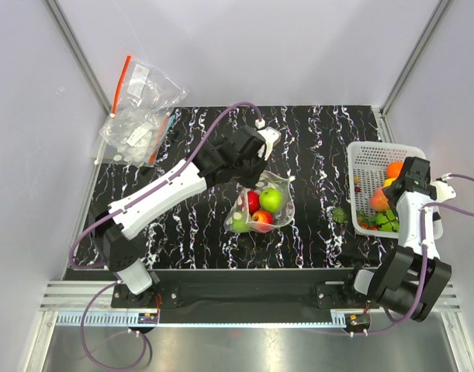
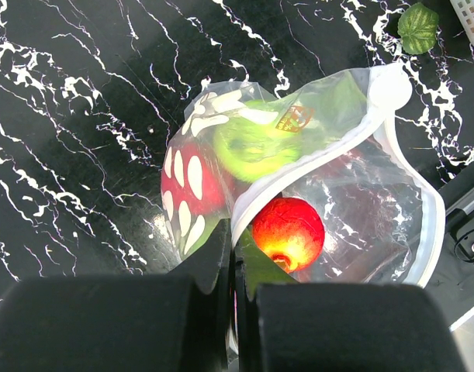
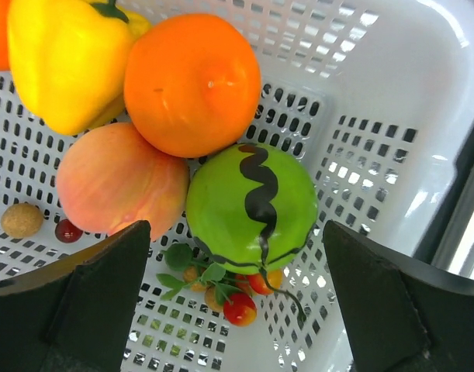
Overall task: Place the food in the zip-top bag and seal the zipper
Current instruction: Pick up the fake fruit from the bin.
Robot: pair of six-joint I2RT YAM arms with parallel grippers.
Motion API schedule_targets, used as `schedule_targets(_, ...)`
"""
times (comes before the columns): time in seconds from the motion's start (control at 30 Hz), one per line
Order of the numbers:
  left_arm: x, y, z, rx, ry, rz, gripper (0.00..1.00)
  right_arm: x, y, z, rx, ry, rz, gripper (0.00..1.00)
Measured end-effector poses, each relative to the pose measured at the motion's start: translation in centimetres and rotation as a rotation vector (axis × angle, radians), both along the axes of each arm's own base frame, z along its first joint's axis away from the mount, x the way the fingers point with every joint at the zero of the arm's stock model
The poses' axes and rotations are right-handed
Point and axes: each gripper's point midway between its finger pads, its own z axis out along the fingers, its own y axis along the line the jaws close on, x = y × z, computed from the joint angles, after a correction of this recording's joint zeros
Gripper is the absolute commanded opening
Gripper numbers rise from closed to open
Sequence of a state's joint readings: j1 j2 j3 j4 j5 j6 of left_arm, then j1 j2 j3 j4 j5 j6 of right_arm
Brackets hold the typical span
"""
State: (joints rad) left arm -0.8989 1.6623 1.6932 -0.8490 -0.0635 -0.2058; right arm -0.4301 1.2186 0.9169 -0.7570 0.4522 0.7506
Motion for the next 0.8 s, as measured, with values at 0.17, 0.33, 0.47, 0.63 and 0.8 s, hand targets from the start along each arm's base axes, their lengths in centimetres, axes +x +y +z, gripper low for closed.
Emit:
schedule_targets(0.17, 0.0, 0.0, 0.0, 0.000, 0.000, 0.000, 0.02, -0.1, 0.2, -2.5, 0.065, 0.003, -0.007, 0.98)
schedule_targets(0.33, 0.0, 0.0, 0.0, 0.000, 0.000, 0.000, 0.02, 0.8, 0.2, -4.4, 0.111, -0.030, -0.017, 0.77)
schedule_targets(0.47, 0.0, 0.0, 0.0, 0.000, 0.000, 0.000, 0.02, 1.1, -0.5, -4.8, 0.109, -0.062, -0.056, 0.62)
schedule_targets(0.63, 0.0, 0.0, 0.0, 0.003, -0.001, -0.003, 0.02, 0.7, -0.4, -3.9, 0.080, -0.104, -0.041, 0.54)
schedule_targets(0.8, 0.0, 0.1, 0.0, 0.004, 0.000, -0.003, 0.02, 0.9, 0.9, 1.2, 0.012, -0.263, 0.087, 0.49)
